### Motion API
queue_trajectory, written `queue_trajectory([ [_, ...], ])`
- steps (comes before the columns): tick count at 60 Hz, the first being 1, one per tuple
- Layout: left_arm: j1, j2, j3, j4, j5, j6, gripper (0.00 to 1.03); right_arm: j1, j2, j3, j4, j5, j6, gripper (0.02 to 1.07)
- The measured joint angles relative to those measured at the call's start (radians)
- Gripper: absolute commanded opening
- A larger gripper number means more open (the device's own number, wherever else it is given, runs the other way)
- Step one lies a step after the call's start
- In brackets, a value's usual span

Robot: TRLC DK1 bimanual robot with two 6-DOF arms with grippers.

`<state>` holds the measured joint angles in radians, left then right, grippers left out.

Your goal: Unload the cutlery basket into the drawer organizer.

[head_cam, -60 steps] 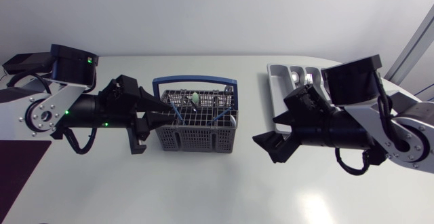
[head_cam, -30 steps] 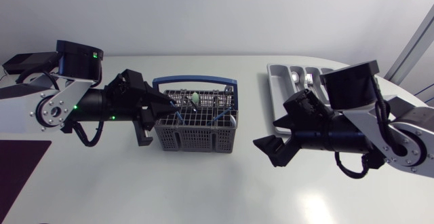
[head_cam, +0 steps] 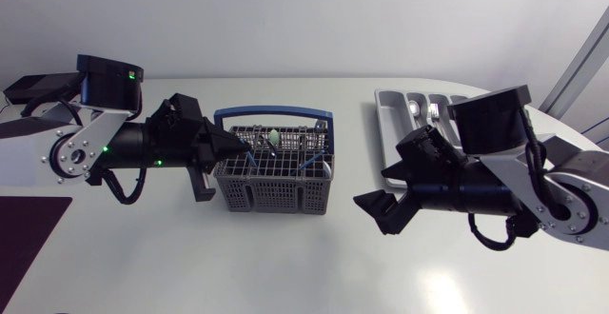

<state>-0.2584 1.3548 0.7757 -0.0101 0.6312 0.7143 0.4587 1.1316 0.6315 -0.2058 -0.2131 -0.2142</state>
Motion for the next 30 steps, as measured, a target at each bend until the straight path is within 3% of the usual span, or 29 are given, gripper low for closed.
queue_trajectory([
  [30,0.003,-0.127,0.032,-0.111,0.019,-0.026,0.03,0.025,0.002,-0.009,-0.001,0.0,0.0,1.02],
])
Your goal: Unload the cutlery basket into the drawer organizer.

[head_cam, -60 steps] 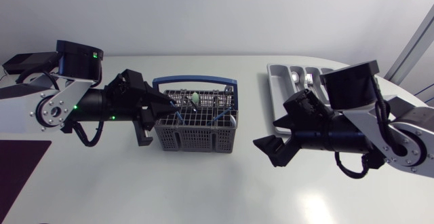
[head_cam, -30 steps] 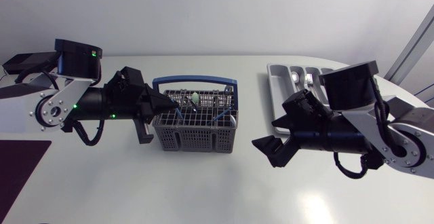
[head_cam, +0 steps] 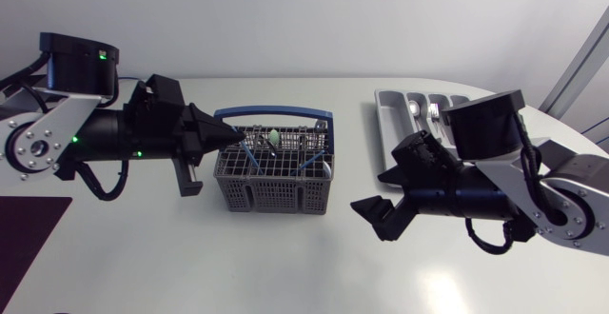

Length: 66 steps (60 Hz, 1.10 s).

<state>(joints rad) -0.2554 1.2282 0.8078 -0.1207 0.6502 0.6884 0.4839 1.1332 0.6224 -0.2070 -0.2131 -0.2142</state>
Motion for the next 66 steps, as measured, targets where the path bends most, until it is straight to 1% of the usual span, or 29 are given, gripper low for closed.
queue_trajectory([
  [16,0.0,-0.099,0.035,-0.109,-0.001,-0.008,0.03,0.024,-0.021,0.0,-0.03,0.002,0.0,1.02],
  [26,0.009,-0.175,0.05,-0.175,0.0,-0.008,0.03,0.056,-0.057,0.0,-0.058,0.024,0.0,1.02],
  [44,0.008,-0.288,0.095,-0.307,0.0,-0.013,0.03,0.135,-0.192,0.0,-0.09,0.035,0.0,1.02],
  [50,-0.029,-0.322,0.119,-0.313,0.001,-0.047,0.03,0.158,-0.249,0.0,-0.104,0.037,0.0,1.02],
  [57,-0.101,-0.33,0.148,-0.311,0.0,-0.093,0.03,0.18,-0.296,0.002,-0.108,0.033,0.0,1.02],
  [63,-0.164,-0.294,0.161,-0.299,0.001,-0.122,0.03,0.183,-0.315,0.002,-0.105,0.006,0.0,0.97],
  [66,-0.188,-0.256,0.169,-0.293,0.004,-0.135,0.03,0.183,-0.316,0.002,-0.101,-0.006,0.0,0.97],
])
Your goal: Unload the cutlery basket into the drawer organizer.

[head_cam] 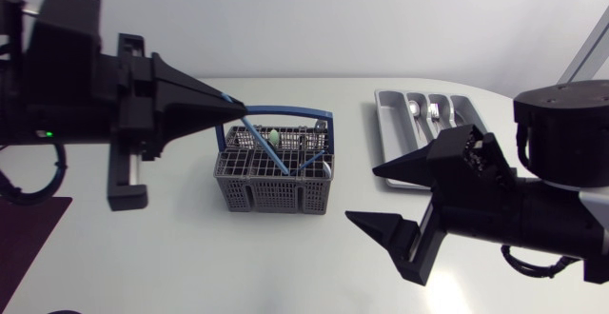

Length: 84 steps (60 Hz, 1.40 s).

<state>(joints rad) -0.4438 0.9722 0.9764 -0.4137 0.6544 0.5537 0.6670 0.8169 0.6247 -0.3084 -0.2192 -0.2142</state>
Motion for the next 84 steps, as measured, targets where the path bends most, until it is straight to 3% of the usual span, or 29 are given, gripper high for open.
queue_trajectory([
  [20,-0.075,0.256,0.065,0.003,0.1,-0.066,0.03,-0.001,0.114,0.042,0.064,-0.063,-0.019,0.94],
  [27,-0.097,0.301,0.113,0.002,0.122,-0.089,0.03,-0.001,0.16,0.057,0.078,-0.093,-0.027,0.89],
  [36,-0.101,0.339,0.165,-0.001,0.135,-0.109,0.03,-0.002,0.208,0.084,0.103,-0.101,-0.034,0.76],
  [57,-0.101,0.347,0.171,-0.009,0.15,-0.11,0.03,-0.015,0.272,0.103,0.138,-0.103,-0.053,0.34],
  [64,-0.101,0.352,0.171,-0.009,0.153,-0.11,0.03,-0.015,0.283,0.105,0.142,-0.103,-0.053,0.29],
  [77,-0.095,0.356,0.175,-0.008,0.153,-0.11,0.03,-0.015,0.285,0.108,0.145,-0.117,-0.053,0.08],
  [84,-0.085,0.359,0.183,-0.008,0.154,-0.111,0.08,-0.015,0.285,0.108,0.145,-0.126,-0.055,0.08],
])
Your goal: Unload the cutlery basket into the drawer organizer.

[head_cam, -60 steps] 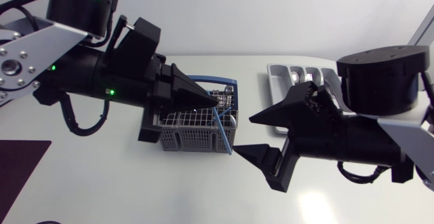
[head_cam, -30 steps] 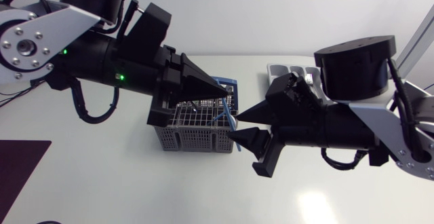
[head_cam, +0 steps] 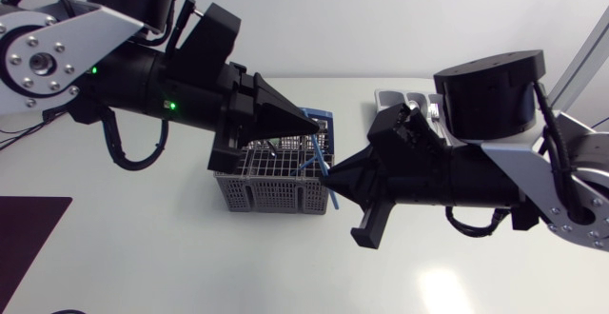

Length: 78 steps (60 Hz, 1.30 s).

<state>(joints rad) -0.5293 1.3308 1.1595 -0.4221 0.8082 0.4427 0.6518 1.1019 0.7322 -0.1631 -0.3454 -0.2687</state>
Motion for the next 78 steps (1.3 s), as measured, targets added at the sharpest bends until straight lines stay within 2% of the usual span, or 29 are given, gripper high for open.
queue_trajectory([
  [3,0.006,0.005,0.006,-0.002,0.003,-0.006,0.12,0.0,0.0,0.001,0.002,0.0,-0.003,0.08],
  [6,0.011,0.008,0.013,-0.007,0.007,-0.013,0.2,0.0,0.0,0.002,0.002,0.0,-0.006,0.08],
  [8,0.014,0.01,0.014,-0.007,0.008,-0.019,0.34,0.001,-0.001,0.002,0.002,0.0,-0.009,0.08],
  [9,0.016,0.01,0.014,-0.008,0.008,-0.026,0.44,0.001,-0.002,0.002,0.002,0.001,-0.009,0.08],
  [10,0.019,0.01,0.014,-0.008,0.008,-0.026,0.64,0.001,-0.003,0.002,0.001,0.001,-0.009,0.08],
  [11,0.021,0.01,0.014,-0.008,0.008,-0.033,0.77,0.001,-0.005,0.002,-0.001,0.001,-0.009,0.08],
  [12,0.026,0.01,0.016,-0.011,0.008,-0.033,0.85,0.001,-0.006,0.002,-0.002,0.001,-0.009,0.08],
  [13,0.03,0.011,0.02,-0.015,0.007,-0.036,0.91,0.001,-0.009,0.002,-0.007,0.002,-0.009,0.08],
  [16,0.048,0.014,0.035,-0.015,0.007,-0.043,0.97,0.001,-0.021,0.001,-0.035,0.002,-0.009,0.08],
  [36,0.19,0.014,0.104,0.058,0.003,-0.111,0.98,-0.035,-0.171,-0.039,-0.148,0.005,-0.021,0.08],
  [47,0.219,0.014,0.104,0.084,-0.005,-0.124,0.98,-0.134,-0.237,-0.049,-0.203,-0.017,-0.024,0.08],
  [54,0.179,0.013,0.089,0.083,-0.087,-0.048,0.98,-0.241,-0.244,-0.049,-0.209,-0.032,-0.024,0.08],
  [61,0.086,0.013,0.027,0.081,-0.201,0.066,0.98,-0.357,-0.199,-0.049,-0.205,-0.052,-0.024,0.08],
  [68,-0.01,0.017,-0.043,0.071,-0.296,0.17,0.98,-0.462,-0.084,-0.04,-0.179,-0.054,-0.019,0.08],
  [78,-0.087,0.053,-0.066,0.06,-0.384,0.271,0.97,-0.541,0.099,0.023,-0.127,-0.044,0.042,0.08],
])
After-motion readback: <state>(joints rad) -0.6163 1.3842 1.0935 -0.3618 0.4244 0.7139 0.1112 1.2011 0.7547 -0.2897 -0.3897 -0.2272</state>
